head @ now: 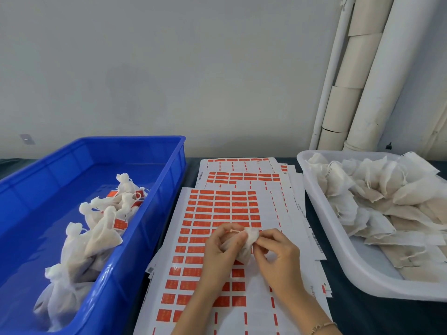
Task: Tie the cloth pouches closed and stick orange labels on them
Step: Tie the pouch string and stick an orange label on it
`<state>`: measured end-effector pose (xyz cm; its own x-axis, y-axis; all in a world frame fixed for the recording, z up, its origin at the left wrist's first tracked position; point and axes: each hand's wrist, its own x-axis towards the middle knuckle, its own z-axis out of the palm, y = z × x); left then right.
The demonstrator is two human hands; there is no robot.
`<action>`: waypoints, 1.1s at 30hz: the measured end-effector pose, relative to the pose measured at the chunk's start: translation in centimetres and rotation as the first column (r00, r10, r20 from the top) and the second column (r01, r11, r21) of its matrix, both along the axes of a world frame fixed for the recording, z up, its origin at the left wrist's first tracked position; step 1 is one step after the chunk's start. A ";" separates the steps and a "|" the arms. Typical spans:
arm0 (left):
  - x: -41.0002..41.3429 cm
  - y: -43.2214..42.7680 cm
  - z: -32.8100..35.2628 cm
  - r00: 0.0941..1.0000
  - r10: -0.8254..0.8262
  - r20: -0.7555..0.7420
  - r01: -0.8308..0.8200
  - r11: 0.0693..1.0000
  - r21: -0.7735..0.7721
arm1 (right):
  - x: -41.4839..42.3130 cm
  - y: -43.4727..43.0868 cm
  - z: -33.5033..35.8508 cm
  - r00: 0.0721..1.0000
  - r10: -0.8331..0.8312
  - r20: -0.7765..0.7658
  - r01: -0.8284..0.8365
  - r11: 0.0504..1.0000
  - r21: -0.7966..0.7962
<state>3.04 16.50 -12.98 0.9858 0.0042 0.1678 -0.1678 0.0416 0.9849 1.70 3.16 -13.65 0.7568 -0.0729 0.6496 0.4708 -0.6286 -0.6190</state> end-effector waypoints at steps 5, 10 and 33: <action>0.1 0.0 -0.1 0.998 0.018 -0.063 -0.019 1.000 -0.024 | -0.2 -0.1 0.1 0.998 -0.025 0.060 0.026 0.999 -0.022; 0.2 0.0 -0.3 0.996 0.043 -0.084 -0.047 0.998 -0.042 | -0.2 0.0 0.0 0.998 -0.027 0.064 0.028 0.999 -0.024; 0.0 -0.1 0.0 0.992 0.129 0.016 -0.128 0.991 -0.035 | -0.2 0.2 -0.1 0.999 0.001 0.049 -0.001 1.000 -0.002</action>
